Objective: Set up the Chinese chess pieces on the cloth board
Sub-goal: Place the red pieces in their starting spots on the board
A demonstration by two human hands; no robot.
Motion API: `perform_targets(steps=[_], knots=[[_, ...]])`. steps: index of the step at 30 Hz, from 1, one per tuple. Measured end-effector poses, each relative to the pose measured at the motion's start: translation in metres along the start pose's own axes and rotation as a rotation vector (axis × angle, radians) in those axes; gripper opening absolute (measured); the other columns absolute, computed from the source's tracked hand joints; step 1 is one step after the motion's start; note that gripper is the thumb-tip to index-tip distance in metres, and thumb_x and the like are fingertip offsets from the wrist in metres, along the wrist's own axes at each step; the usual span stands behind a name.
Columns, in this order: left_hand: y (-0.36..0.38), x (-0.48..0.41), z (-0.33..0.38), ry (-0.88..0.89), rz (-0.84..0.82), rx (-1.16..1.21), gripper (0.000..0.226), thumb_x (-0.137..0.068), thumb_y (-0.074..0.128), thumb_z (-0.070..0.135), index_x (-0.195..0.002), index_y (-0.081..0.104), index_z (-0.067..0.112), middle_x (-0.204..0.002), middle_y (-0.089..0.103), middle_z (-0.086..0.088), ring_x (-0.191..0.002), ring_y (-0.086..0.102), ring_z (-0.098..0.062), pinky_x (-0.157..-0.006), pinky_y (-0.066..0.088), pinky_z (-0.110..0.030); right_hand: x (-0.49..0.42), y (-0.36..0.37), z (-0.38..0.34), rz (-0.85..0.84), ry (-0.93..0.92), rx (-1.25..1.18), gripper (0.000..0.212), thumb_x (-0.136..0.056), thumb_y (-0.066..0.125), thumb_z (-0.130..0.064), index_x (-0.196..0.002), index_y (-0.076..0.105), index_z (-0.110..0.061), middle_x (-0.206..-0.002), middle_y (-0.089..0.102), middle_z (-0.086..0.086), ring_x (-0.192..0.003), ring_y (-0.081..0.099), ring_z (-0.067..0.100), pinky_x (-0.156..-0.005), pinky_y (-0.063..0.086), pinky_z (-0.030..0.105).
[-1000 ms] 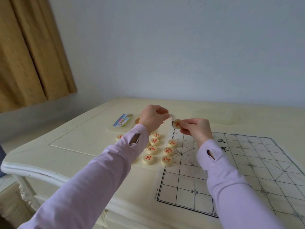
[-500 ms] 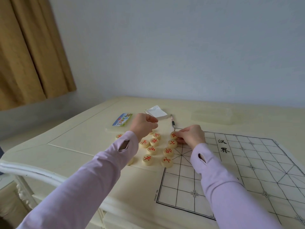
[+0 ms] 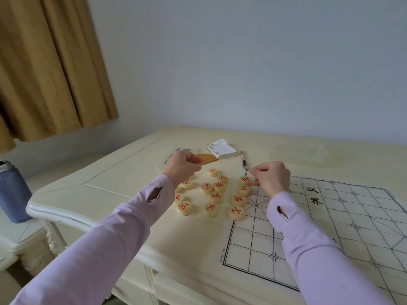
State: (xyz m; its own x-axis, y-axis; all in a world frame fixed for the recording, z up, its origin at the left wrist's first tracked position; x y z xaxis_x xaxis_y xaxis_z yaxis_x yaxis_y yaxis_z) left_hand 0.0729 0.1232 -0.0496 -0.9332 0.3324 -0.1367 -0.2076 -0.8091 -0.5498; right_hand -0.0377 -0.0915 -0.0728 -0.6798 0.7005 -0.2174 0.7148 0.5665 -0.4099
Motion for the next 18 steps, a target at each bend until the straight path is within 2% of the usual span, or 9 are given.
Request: perform_targets(steps=[1, 3, 5, 7, 9, 11, 15, 18], knots=[[-0.006, 0.000, -0.004, -0.010, 0.013, -0.003, 0.013, -0.087, 0.062, 0.007, -0.096, 0.067, 0.014, -0.085, 0.061, -0.003, -0.067, 0.055, -0.014, -0.048, 0.041, -0.017, 0.001, -0.001, -0.004, 0.010, -0.027, -0.006, 0.015, -0.081, 0.065, -0.009, -0.071, 0.071, 0.000, -0.063, 0.068, 0.013, -0.060, 0.069, 0.025, -0.073, 0.057, 0.036], [-0.016, 0.001, -0.014, -0.032, 0.042, -0.011, 0.014, -0.086, 0.062, 0.005, -0.097, 0.068, 0.010, -0.082, 0.062, -0.005, -0.065, 0.055, -0.015, -0.054, 0.044, -0.021, 0.003, 0.000, -0.011, 0.005, -0.064, -0.031, 0.016, -0.083, 0.064, -0.013, -0.070, 0.070, -0.005, -0.055, 0.063, 0.004, -0.052, 0.067, 0.017, -0.069, 0.055, 0.029], [-0.026, 0.002, -0.022, -0.046, 0.072, -0.042, 0.015, -0.085, 0.062, 0.004, -0.096, 0.068, 0.012, -0.081, 0.061, -0.004, -0.062, 0.053, -0.014, -0.054, 0.043, -0.021, 0.006, 0.003, -0.016, -0.024, -0.089, -0.082, 0.012, -0.084, 0.064, -0.013, -0.075, 0.070, -0.007, -0.054, 0.060, 0.000, -0.039, 0.060, 0.005, -0.053, 0.050, 0.013], [-0.035, 0.005, -0.030, -0.059, 0.092, -0.070, 0.018, -0.084, 0.062, 0.004, -0.098, 0.068, 0.013, -0.082, 0.061, -0.003, -0.067, 0.055, -0.017, -0.055, 0.043, -0.021, 0.009, 0.006, -0.018, -0.048, -0.103, -0.151, 0.009, -0.085, 0.065, -0.012, -0.083, 0.071, -0.006, -0.056, 0.060, 0.002, -0.033, 0.055, -0.001, -0.041, 0.044, 0.008], [-0.044, 0.007, -0.038, -0.074, 0.108, -0.079, 0.020, -0.084, 0.062, 0.005, -0.101, 0.068, 0.012, -0.086, 0.062, -0.004, -0.075, 0.056, -0.019, -0.068, 0.048, -0.027, 0.010, 0.008, -0.019, -0.058, -0.119, -0.159, 0.009, -0.086, 0.065, -0.013, -0.087, 0.071, -0.006, -0.057, 0.060, 0.003, -0.033, 0.055, -0.002, -0.041, 0.043, 0.006], [-0.051, 0.010, -0.047, -0.084, 0.120, -0.100, 0.021, -0.084, 0.063, 0.005, -0.104, 0.068, 0.010, -0.088, 0.062, -0.003, -0.077, 0.057, -0.019, -0.074, 0.048, -0.028, 0.010, 0.009, -0.020, -0.065, -0.135, -0.140, 0.010, -0.086, 0.065, -0.014, -0.088, 0.072, -0.006, -0.057, 0.061, 0.002, -0.034, 0.055, -0.002, -0.042, 0.043, 0.004], [-0.061, 0.015, -0.060, -0.101, 0.112, -0.115, 0.021, -0.085, 0.064, 0.008, -0.105, 0.067, 0.008, -0.089, 0.063, -0.004, -0.063, 0.057, -0.011, -0.060, 0.046, -0.021, 0.011, 0.013, -0.021, -0.081, -0.155, -0.123, 0.010, -0.086, 0.066, -0.015, -0.087, 0.071, -0.006, -0.058, 0.061, 0.001, -0.035, 0.056, -0.002, -0.041, 0.043, 0.005], [-0.058, 0.019, -0.061, -0.079, 0.041, -0.157, 0.022, -0.083, 0.069, 0.021, -0.104, 0.067, 0.014, -0.092, 0.062, 0.000, -0.065, 0.057, -0.010, -0.057, 0.042, -0.017, 0.011, 0.015, -0.021, -0.084, -0.170, -0.111, 0.010, -0.086, 0.066, -0.016, -0.086, 0.071, -0.008, -0.060, 0.063, 0.001, -0.036, 0.057, -0.001, -0.044, 0.047, 0.008]])
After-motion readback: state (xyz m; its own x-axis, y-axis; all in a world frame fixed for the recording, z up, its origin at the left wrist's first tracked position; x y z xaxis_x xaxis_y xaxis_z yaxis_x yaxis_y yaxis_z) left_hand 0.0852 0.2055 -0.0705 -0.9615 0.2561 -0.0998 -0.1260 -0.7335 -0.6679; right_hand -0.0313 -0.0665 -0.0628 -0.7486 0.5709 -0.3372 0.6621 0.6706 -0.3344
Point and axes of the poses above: each hand's wrist, its own x-axis away from the middle knuckle, its own y-axis out of the palm, z = x × y, the point moved 6 cm from there along -x, towards the middle knuckle
